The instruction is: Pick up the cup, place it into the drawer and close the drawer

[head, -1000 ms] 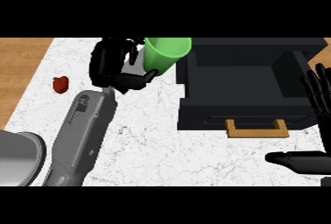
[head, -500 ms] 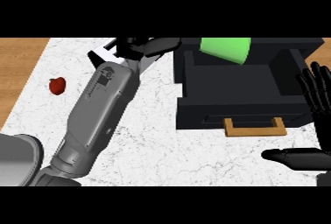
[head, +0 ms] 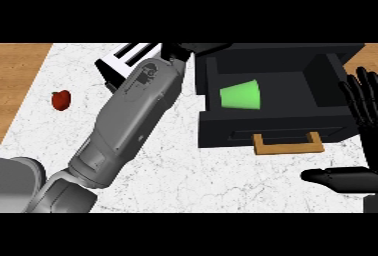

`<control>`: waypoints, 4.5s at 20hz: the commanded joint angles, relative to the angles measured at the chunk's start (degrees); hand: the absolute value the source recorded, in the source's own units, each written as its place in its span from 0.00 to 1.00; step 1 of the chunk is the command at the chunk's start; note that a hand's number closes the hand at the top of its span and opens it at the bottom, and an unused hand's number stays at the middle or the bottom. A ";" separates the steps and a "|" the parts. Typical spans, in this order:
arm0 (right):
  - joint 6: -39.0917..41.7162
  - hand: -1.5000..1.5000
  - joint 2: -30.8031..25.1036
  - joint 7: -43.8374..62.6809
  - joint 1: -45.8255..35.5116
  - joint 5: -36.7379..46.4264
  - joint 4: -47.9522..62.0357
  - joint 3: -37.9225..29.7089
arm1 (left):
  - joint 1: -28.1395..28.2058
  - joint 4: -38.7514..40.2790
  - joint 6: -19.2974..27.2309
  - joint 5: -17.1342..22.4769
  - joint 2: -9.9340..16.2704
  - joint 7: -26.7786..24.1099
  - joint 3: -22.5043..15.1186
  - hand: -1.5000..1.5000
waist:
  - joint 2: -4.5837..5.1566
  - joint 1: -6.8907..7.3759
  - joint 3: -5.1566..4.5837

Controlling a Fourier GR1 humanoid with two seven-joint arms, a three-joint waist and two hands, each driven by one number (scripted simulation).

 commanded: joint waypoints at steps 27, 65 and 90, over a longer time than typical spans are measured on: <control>2.71 0.00 -1.04 -1.96 -2.26 -1.28 2.86 -0.16 | -2.38 11.23 14.39 14.21 -0.01 1.57 -32.02 0.00 | 0.88 -3.41 0.05; 0.74 1.00 -6.67 -2.99 -4.31 39.01 9.45 20.27 | 22.81 -29.15 6.81 19.66 24.50 6.25 -15.61 0.00 | -0.42 4.38 -0.05; -18.98 1.00 -3.94 -24.17 -44.09 54.03 85.78 12.16 | 44.05 -40.65 -6.66 20.63 32.99 2.28 -6.46 0.00 | 1.00 5.97 0.09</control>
